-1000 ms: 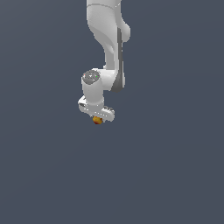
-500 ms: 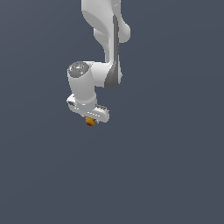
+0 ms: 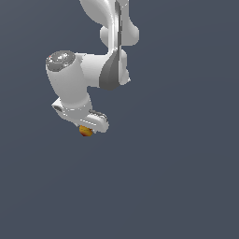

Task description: Pick up the object and move it to a goal position.

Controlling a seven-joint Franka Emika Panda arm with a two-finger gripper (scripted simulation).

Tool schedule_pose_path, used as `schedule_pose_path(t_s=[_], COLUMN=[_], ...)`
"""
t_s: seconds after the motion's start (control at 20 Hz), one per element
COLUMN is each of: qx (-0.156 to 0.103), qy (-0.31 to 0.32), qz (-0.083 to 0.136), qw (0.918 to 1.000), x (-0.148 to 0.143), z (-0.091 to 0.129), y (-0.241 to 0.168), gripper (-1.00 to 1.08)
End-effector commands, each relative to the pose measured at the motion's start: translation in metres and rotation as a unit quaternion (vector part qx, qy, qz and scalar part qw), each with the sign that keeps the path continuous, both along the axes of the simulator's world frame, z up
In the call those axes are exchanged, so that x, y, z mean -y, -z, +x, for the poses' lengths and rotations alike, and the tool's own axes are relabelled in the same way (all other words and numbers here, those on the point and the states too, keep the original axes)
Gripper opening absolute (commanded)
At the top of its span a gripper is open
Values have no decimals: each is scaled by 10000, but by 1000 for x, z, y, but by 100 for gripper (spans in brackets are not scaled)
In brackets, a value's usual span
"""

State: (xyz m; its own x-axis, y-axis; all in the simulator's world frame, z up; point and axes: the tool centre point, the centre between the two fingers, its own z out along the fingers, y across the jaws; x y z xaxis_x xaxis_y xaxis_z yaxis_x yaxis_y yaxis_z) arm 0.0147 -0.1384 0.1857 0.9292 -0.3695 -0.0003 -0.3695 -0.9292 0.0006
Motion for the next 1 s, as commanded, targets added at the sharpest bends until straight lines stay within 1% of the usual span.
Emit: schedule_pose_path(t_s=[0.0,0.2,0.45,0.7,0.95], qx=[2,2,2,2,2], qy=[-2,-2,-2,-2,-4], qz=[0,0,0,0,2], qw=[10000,10000,10000,10000,10000], x=[6,14,20,24,25], z=[12,26,39,46,49], y=[-15,-32,-46,-53,-56], gripper=[-100,-100,-100,-100,-100])
